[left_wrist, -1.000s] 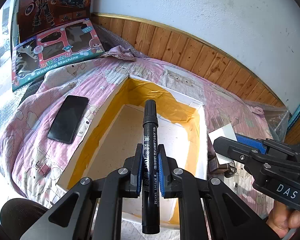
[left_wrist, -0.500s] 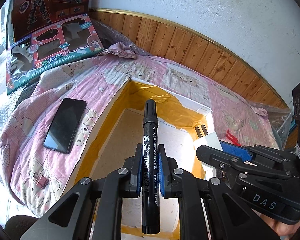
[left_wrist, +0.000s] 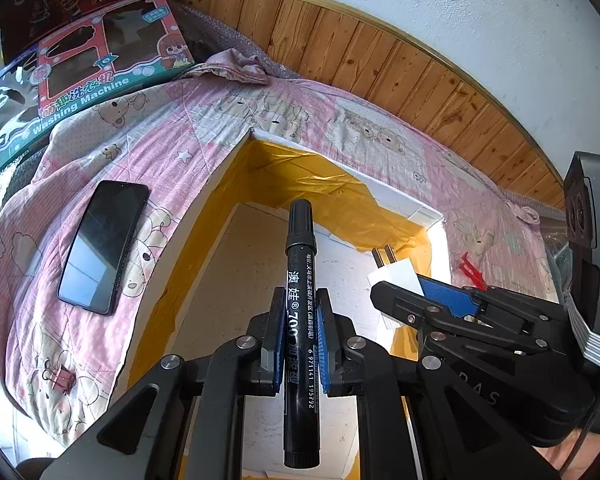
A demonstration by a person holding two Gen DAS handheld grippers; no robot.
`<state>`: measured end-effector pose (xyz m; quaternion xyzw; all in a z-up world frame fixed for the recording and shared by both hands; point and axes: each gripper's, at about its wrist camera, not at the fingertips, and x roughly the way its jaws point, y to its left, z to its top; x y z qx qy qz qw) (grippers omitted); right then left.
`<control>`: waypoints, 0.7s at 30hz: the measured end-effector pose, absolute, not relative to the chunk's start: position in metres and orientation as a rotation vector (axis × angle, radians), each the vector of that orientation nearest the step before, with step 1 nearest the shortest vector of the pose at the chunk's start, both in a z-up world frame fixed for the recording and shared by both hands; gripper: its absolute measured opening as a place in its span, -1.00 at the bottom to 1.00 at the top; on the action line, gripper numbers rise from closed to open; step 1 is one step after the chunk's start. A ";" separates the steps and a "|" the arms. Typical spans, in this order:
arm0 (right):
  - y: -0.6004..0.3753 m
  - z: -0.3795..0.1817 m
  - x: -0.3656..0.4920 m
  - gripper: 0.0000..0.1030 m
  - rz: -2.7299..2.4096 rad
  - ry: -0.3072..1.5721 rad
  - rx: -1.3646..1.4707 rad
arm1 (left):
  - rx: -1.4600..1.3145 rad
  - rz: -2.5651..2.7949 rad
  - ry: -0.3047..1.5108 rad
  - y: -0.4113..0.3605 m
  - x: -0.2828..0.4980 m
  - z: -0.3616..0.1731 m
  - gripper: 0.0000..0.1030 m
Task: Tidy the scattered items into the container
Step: 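Open the right tool to drop the charger in the box while the left tool releases the marker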
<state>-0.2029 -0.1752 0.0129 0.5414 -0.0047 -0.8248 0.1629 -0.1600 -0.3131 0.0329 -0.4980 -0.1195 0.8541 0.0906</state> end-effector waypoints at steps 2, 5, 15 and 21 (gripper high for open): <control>-0.176 0.009 -0.207 -0.33 -2.357 -0.006 1.553 | -1.500 2.543 -0.354 -0.313 -0.167 0.027 -0.73; -0.176 0.005 -0.212 -0.29 -2.362 -0.019 1.552 | -1.519 2.549 -0.349 -0.313 -0.176 0.022 -0.73; -0.151 0.023 -0.193 -0.20 -2.392 -0.154 1.453 | -1.481 2.560 -0.451 -0.329 -0.171 0.032 -0.06; -0.150 0.047 -0.154 -0.28 -2.376 -0.186 1.345 | -1.373 2.571 -0.405 -0.323 -0.131 0.053 -0.06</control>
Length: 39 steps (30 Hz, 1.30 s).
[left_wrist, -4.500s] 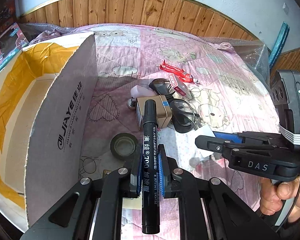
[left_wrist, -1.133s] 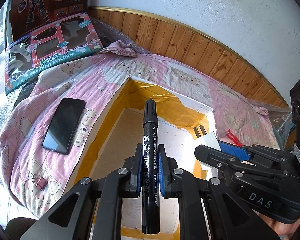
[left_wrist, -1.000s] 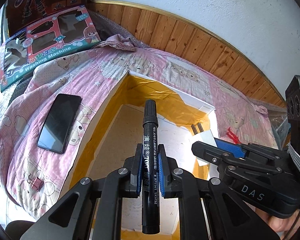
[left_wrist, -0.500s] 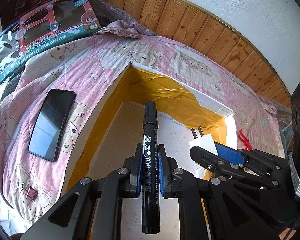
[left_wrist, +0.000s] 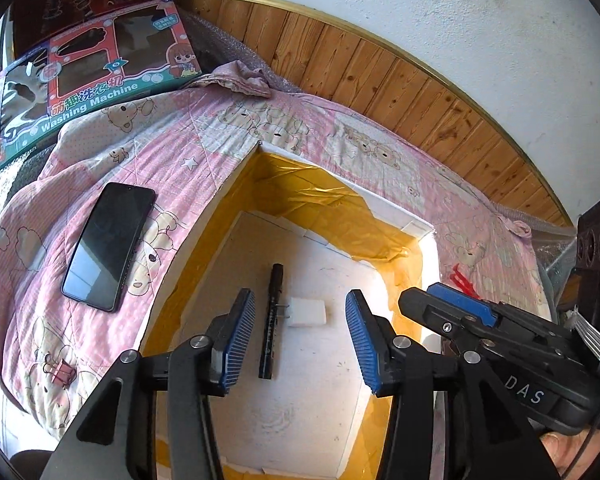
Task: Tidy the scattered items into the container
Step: 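Open the right tool to drop the charger in the box while the left tool releases the marker, then move the right tool to the green tape roll while the left tool moves to the tissue pack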
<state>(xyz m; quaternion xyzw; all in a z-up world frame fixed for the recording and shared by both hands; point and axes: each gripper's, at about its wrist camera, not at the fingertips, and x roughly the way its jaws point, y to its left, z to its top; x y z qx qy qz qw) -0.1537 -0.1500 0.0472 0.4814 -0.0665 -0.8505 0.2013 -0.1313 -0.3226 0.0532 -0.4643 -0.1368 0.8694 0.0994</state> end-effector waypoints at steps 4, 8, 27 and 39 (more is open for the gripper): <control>-0.148 0.058 -0.128 -0.32 -2.372 -0.191 1.297 | -1.312 2.601 -0.333 -0.313 -0.102 0.066 -0.06; -0.138 0.064 -0.106 -0.32 -2.366 -0.216 1.278 | -1.286 2.629 -0.277 -0.306 -0.078 0.074 -0.06; -0.005 0.002 0.007 -0.31 -2.432 -0.443 1.473 | -1.253 2.368 -0.096 -0.218 0.007 0.065 -0.06; 0.050 -0.044 0.000 -0.27 -2.479 -0.568 1.618 | -1.423 2.157 0.120 -0.129 0.022 -0.013 0.13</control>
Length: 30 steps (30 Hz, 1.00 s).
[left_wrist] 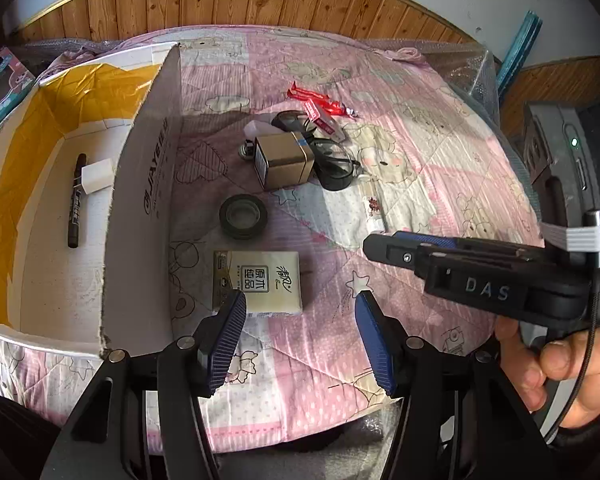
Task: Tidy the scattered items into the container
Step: 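Move the right tool to the green tape roll while the left tool moves to the tissue pack, then grasp the green tape roll with the right tool while the left tool grasps the beige tissue pack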
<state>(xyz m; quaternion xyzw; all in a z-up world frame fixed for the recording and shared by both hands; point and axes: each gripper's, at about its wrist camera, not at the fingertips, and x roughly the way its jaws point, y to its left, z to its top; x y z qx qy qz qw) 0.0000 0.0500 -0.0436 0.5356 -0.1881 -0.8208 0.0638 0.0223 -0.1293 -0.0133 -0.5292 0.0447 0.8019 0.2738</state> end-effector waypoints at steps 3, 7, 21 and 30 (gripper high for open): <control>0.050 -0.047 -0.014 -0.27 -2.455 -0.569 1.614 | -1.454 2.214 0.193 -0.129 0.019 -0.034 0.13; 0.039 -0.051 -0.041 -0.26 -2.395 -0.536 1.593 | -1.496 2.222 0.163 -0.131 0.008 -0.060 0.13; -0.002 -0.103 -0.094 -0.80 -2.291 -0.309 1.677 | -1.462 2.136 0.066 -0.128 0.010 -0.074 0.14; 0.041 -0.085 -0.069 -0.81 -2.357 -0.411 1.697 | -1.462 2.190 -0.070 -0.139 -0.004 -0.071 0.31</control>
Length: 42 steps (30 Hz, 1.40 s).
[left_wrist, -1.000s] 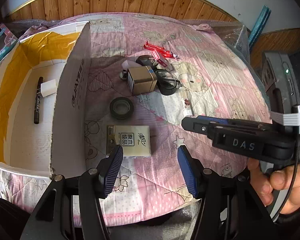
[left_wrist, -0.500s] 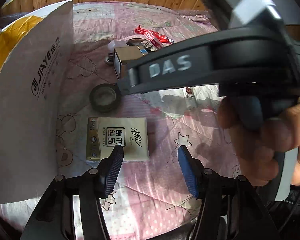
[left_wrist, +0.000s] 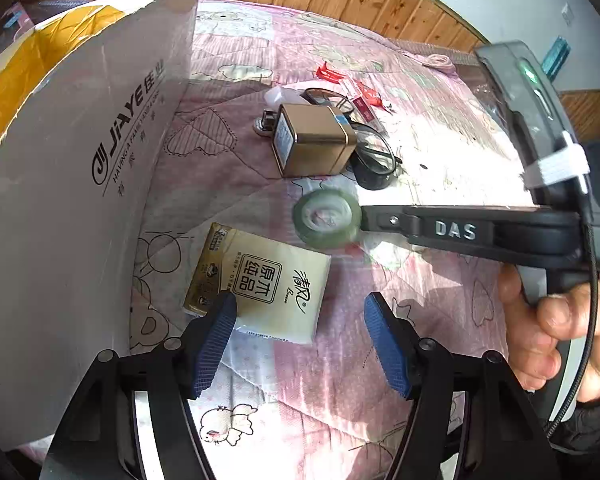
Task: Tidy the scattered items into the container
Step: 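Grasp the green tape roll with the right tool while the left tool grasps the beige tissue pack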
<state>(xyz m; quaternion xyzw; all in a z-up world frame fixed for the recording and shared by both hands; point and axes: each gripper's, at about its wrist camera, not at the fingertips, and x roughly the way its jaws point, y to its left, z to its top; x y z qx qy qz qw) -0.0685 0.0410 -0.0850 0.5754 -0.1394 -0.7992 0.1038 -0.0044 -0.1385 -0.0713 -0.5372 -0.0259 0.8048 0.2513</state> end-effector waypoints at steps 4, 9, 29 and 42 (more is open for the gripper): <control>0.029 -0.072 -0.076 -0.43 -2.391 -0.438 1.661 | -1.493 2.198 -0.112 -0.141 -0.007 -0.067 0.33; 0.018 -0.087 -0.078 -0.13 -2.379 -0.283 1.717 | -1.514 2.201 -0.108 -0.144 -0.006 -0.067 0.34; 0.073 -0.089 -0.044 -0.45 -2.432 -0.561 1.734 | -1.579 2.340 -0.054 -0.111 -0.051 -0.076 0.45; 0.045 -0.099 -0.076 -0.61 -2.537 -0.288 1.691 | -1.614 2.340 0.074 -0.109 -0.044 -0.098 0.28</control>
